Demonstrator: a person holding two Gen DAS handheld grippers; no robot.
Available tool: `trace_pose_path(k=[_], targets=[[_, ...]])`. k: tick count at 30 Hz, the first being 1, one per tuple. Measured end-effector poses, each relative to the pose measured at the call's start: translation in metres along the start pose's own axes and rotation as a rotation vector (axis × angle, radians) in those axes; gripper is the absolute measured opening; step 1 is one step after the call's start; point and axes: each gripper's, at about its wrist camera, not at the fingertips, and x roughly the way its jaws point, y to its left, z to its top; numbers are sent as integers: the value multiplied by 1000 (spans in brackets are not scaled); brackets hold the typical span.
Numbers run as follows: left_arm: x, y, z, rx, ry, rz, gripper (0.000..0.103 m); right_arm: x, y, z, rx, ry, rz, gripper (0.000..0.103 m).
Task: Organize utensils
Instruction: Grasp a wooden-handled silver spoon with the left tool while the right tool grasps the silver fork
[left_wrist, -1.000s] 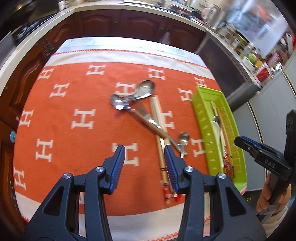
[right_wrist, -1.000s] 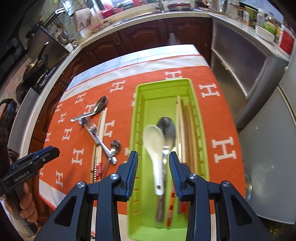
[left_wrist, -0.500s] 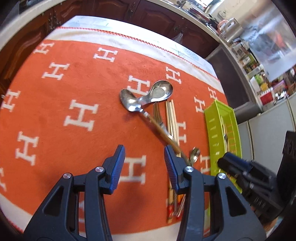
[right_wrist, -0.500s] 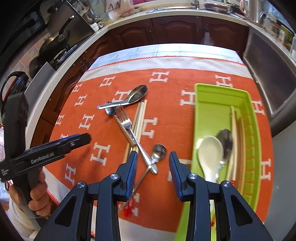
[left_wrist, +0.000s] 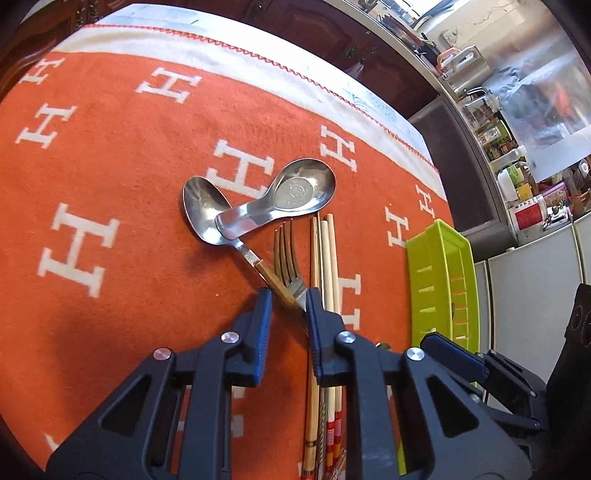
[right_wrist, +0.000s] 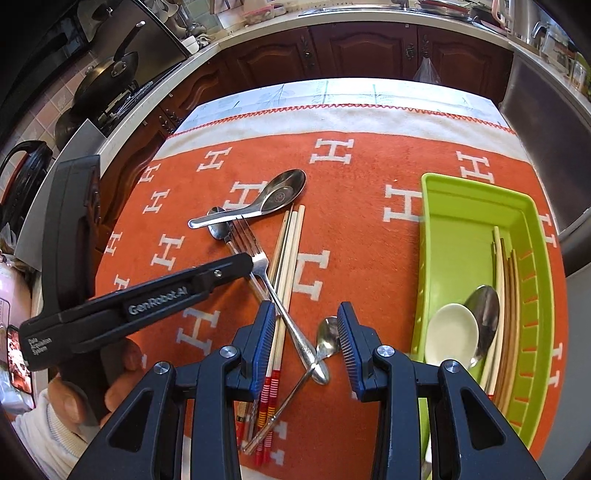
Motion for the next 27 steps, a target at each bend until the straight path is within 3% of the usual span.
trace_pose_path(k=[8, 14, 27], targets=[[0, 14, 0, -37, -30, -55, 9, 11, 1, 1, -8, 14, 16, 35], [-11, 27, 0, -51, -45, -36, 5, 24, 6, 2, -23, 42, 14, 35], [-36, 43, -14, 30, -26, 29, 5, 26, 26, 4, -69, 23, 38, 35]])
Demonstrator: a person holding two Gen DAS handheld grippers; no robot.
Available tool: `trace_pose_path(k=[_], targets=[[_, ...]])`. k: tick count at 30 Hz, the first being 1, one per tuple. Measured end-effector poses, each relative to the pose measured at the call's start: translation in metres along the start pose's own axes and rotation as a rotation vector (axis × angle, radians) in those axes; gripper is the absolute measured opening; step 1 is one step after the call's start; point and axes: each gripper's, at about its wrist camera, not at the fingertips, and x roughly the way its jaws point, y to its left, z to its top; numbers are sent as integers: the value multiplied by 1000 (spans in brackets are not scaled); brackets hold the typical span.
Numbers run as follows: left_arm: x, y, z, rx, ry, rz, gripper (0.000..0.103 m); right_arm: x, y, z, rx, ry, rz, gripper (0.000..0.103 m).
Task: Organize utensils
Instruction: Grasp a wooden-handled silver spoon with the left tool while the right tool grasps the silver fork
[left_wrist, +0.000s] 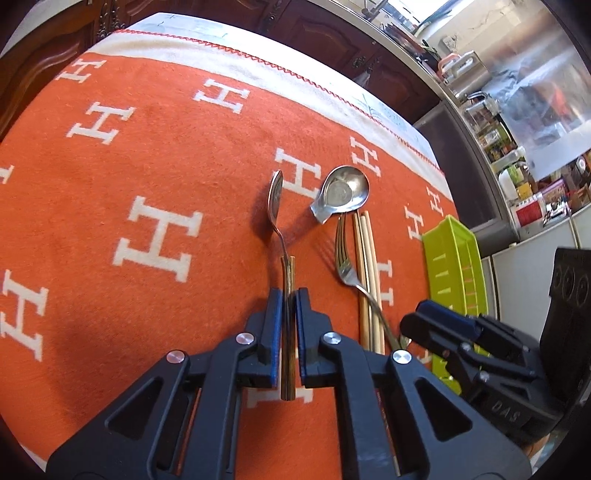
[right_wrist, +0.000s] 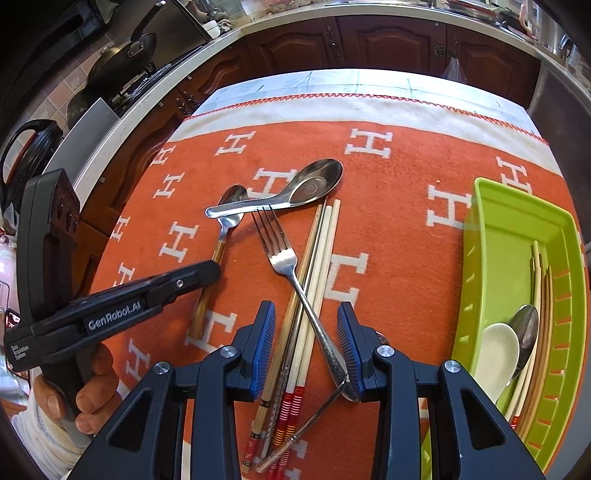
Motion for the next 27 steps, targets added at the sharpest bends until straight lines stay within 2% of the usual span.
trace_pose_path(k=[13, 18, 20, 22, 27], targets=[[-14, 15, -11, 45, 15, 24, 5, 14, -6, 8, -25, -31, 24, 35], [-11, 14, -10, 42, 26, 35, 5, 19, 8, 6, -106, -43, 1, 35], [-9, 12, -9, 45, 31, 43, 5, 25, 14, 4, -151, -29, -30, 30], [-6, 10, -8, 49, 35, 57, 6, 33, 18, 1, -179, -8, -57, 20], [-1, 3, -4, 60, 33, 95, 6, 39, 15, -2, -201, 12, -72, 13]])
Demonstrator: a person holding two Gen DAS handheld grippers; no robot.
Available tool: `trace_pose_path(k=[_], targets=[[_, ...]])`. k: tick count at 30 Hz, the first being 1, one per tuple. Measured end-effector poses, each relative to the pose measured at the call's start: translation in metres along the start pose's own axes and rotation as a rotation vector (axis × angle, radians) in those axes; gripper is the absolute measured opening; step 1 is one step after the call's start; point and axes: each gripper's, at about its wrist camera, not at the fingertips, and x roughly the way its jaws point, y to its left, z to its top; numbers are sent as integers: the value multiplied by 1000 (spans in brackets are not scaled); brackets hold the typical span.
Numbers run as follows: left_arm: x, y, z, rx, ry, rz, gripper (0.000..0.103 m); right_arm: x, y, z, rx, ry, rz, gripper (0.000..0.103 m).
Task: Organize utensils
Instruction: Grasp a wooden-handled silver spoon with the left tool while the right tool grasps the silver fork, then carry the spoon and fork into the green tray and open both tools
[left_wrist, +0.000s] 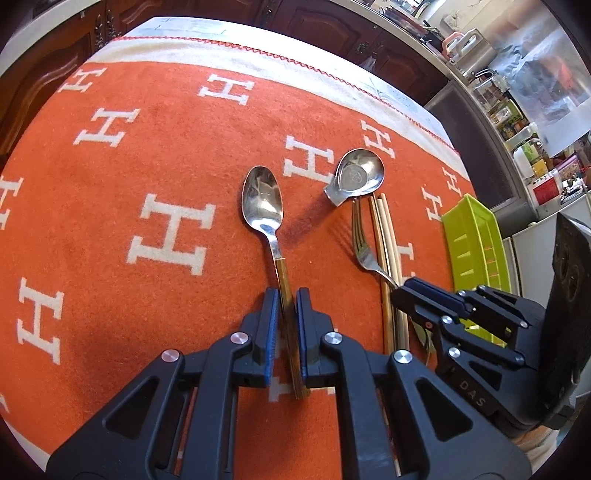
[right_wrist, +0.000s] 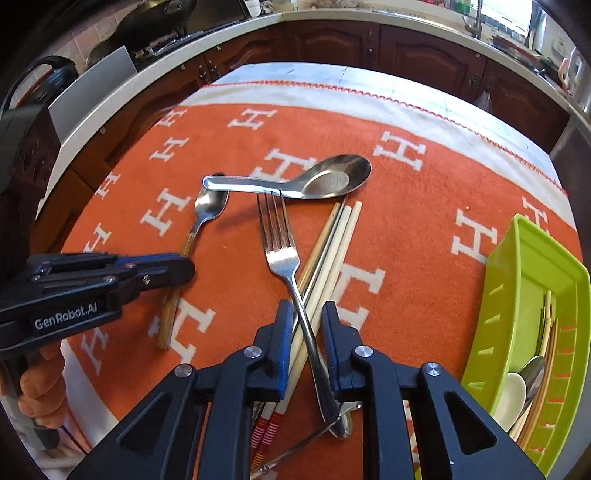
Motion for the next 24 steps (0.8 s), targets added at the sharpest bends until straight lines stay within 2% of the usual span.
trace_pose_path(k=[6, 13, 24], targets=[[1, -6, 3, 30, -10, 37, 5, -2, 4, -2, -4, -1, -3, 7], [-14, -4, -8, 41, -19, 25, 5, -17, 8, -6, 21, -40, 67, 4], [-64, -27, -26, 115, -82, -15, 5, -73, 9, -11, 102, -177, 159, 4]])
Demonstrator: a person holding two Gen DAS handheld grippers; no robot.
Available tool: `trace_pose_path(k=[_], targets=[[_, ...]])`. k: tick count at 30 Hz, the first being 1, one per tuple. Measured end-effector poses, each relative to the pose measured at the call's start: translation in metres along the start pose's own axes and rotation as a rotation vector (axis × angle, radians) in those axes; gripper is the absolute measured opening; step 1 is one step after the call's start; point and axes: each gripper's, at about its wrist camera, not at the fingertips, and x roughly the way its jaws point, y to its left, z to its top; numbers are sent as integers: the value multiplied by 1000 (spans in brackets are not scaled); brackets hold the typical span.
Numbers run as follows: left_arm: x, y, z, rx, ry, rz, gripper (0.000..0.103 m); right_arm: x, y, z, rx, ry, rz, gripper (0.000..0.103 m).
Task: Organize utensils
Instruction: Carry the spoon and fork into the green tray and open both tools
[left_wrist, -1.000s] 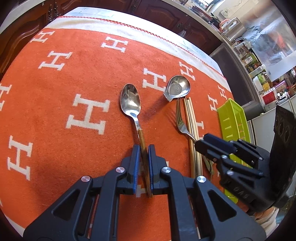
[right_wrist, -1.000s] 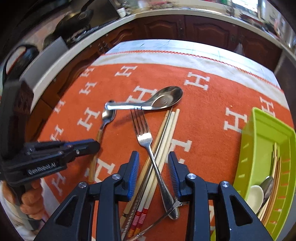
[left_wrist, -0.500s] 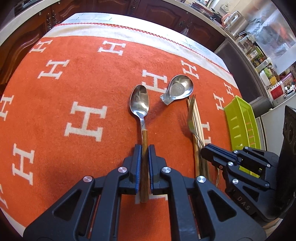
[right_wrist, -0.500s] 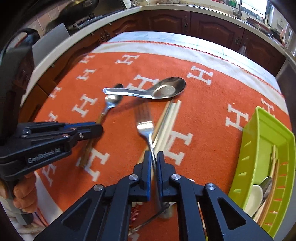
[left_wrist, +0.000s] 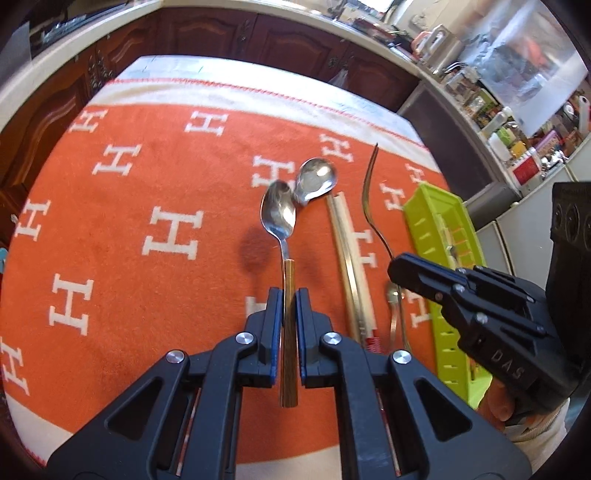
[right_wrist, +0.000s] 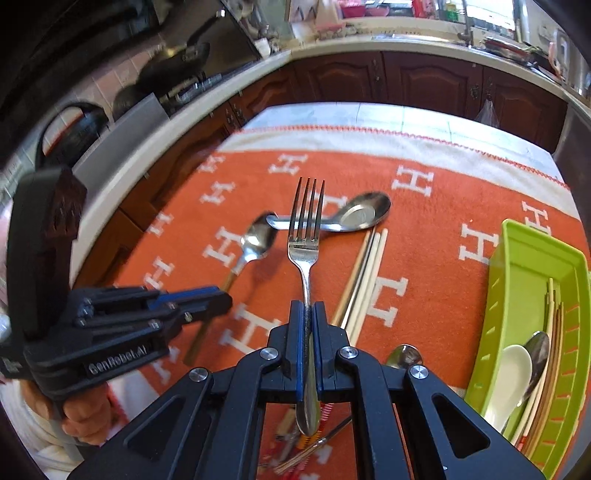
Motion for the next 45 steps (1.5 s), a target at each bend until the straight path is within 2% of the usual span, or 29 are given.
trace_pose_path(k=[6, 13, 17, 21, 24, 29, 36, 39, 41, 43, 45], targets=[[-34, -27, 0, 59, -53, -32, 5, -42, -3, 7, 75, -90, 23, 4], [-60, -67, 4, 121, -79, -81, 5, -99, -20, 2, 169, -189, 40, 4], [-61, -98, 7, 165, -79, -106, 5, -129, -42, -11, 228, -213, 3, 4], [-51, -134, 9, 211, -69, -132, 5, -142, -78, -35, 297, -192, -76, 4], [-34, -166, 11, 248, -54, -143, 5, -142, -106, -55, 344, -140, -135, 4], [8, -202, 12, 277, -1, -114, 5, -133, -140, -84, 394, -43, -204, 4], [53, -225, -3, 292, 87, -62, 5, -114, -164, -106, 424, 50, -266, 4], [63, -227, -12, 293, 138, -76, 5, -105, -173, -106, 458, 67, -265, 5], [67, -226, -21, 294, 180, -88, 5, -107, -178, -107, 477, 55, -263, 8], [65, -224, -27, 302, 198, -85, 5, -107, -180, -104, 489, 34, -260, 21], [60, -223, -33, 313, 207, -100, 5, -110, -180, -101, 491, 11, -257, 25]])
